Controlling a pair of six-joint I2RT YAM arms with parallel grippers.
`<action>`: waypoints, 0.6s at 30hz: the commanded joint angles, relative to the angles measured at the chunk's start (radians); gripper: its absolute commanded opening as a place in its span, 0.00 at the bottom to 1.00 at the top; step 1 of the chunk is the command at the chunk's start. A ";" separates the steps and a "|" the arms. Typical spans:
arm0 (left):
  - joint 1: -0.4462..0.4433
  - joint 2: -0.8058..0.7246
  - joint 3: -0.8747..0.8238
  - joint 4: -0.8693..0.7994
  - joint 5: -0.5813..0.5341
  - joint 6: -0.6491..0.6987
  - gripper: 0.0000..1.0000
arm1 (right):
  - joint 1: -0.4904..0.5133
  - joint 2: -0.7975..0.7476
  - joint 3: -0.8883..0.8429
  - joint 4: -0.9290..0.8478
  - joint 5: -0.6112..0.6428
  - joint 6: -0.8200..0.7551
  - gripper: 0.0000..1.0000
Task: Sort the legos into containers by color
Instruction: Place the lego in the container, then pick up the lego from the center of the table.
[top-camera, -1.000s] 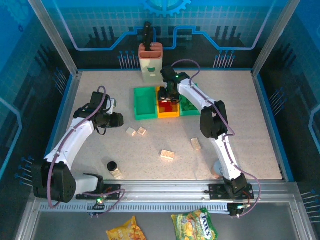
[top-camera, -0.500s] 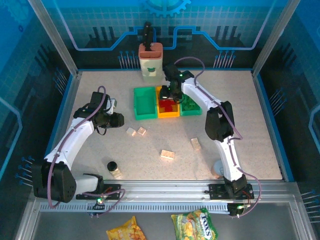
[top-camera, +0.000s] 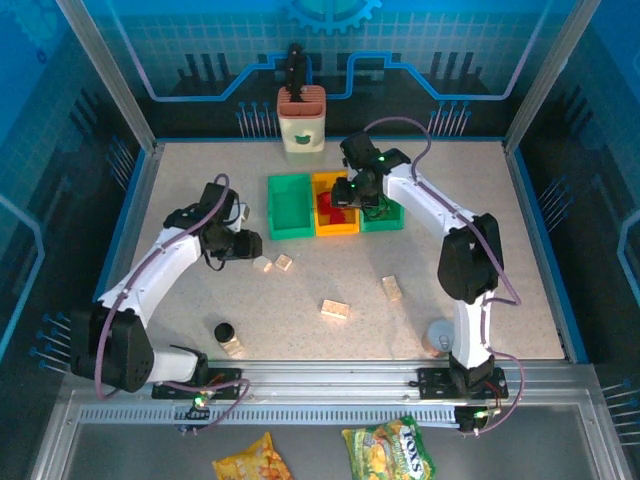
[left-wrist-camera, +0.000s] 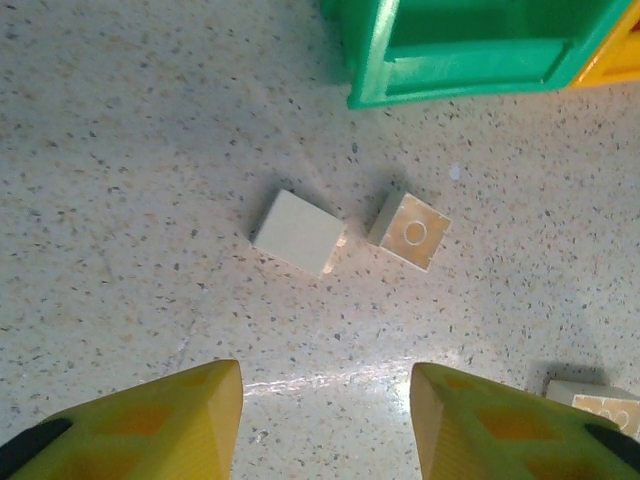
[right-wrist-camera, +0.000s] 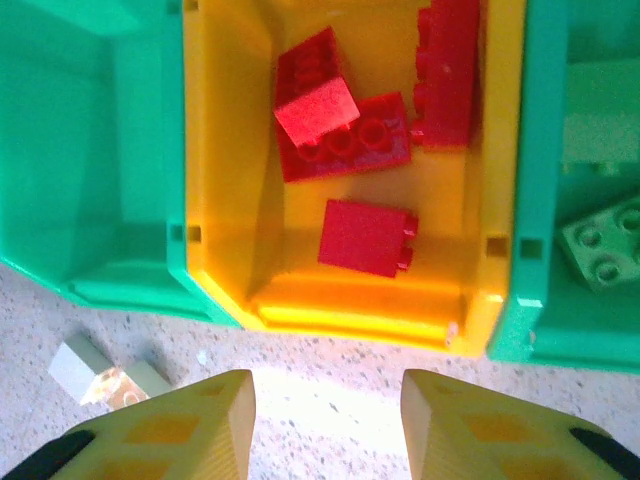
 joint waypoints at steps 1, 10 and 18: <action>-0.042 0.038 0.029 -0.053 -0.051 -0.035 0.52 | 0.009 -0.089 -0.063 0.028 0.018 -0.017 0.44; -0.161 0.124 0.042 -0.002 -0.080 -0.083 0.52 | -0.007 -0.195 -0.214 0.048 0.025 -0.028 0.44; -0.229 0.232 0.105 0.011 -0.140 -0.058 0.52 | -0.055 -0.312 -0.357 0.067 0.033 -0.028 0.43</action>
